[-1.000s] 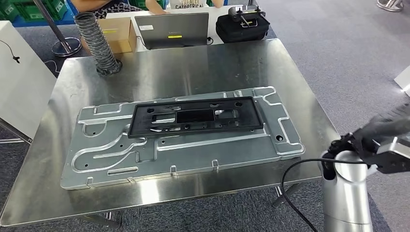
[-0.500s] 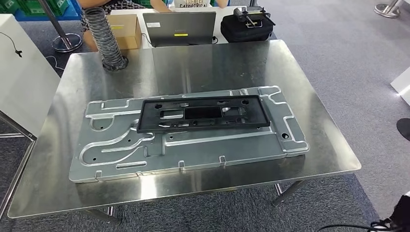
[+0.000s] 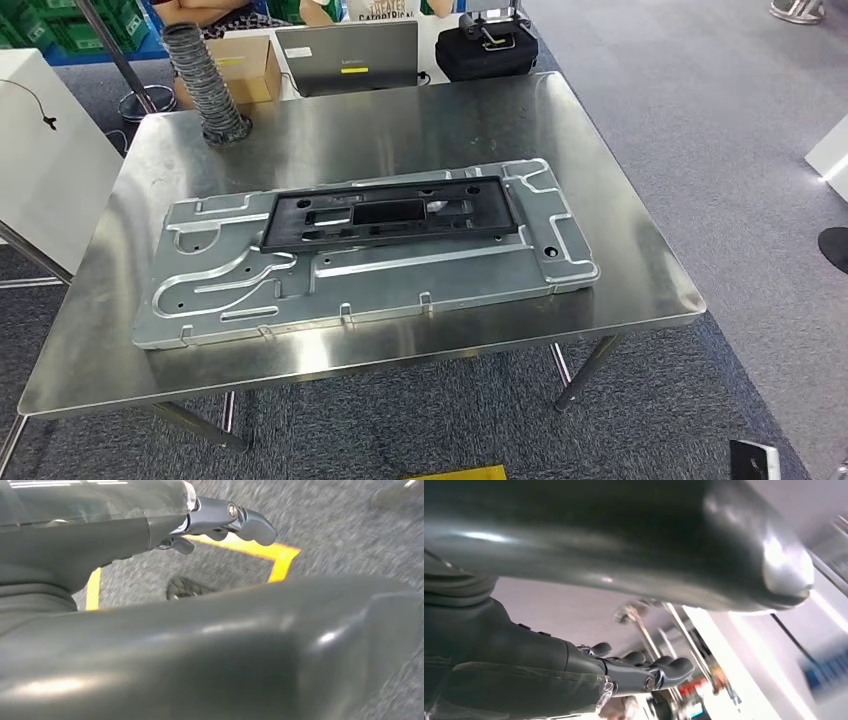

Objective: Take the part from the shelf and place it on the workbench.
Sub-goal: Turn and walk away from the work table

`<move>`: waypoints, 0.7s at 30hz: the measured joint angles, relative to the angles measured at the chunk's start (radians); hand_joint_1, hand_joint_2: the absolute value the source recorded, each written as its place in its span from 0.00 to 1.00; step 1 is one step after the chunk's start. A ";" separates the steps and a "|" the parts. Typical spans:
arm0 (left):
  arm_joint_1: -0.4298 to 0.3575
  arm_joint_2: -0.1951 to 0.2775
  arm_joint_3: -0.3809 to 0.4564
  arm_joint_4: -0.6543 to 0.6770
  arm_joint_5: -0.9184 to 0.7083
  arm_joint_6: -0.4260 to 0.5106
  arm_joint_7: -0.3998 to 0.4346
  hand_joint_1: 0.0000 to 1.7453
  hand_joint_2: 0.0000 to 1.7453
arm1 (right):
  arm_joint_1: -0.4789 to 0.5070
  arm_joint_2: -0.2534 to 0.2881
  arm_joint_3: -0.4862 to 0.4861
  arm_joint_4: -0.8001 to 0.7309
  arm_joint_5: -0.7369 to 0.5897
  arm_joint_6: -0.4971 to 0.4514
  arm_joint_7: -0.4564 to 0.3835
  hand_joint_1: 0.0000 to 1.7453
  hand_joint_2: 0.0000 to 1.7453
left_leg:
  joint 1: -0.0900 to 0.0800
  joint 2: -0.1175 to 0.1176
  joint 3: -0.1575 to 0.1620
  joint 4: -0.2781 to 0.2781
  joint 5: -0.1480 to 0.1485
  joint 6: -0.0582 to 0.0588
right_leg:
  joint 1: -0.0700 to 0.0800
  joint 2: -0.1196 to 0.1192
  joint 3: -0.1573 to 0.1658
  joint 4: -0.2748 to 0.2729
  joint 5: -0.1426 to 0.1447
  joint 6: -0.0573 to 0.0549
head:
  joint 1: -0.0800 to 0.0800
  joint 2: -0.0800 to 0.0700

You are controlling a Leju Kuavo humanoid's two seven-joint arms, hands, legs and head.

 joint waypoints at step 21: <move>-0.004 -0.021 0.017 -0.001 -0.013 -0.028 0.039 0.00 0.00 | -0.052 0.051 -0.265 0.553 0.792 -0.004 0.494 0.00 0.00 | -0.025 0.017 0.098 -0.179 0.108 0.063 | -0.006 0.000 -0.067 0.213 -0.036 0.059 | 0.000 0.000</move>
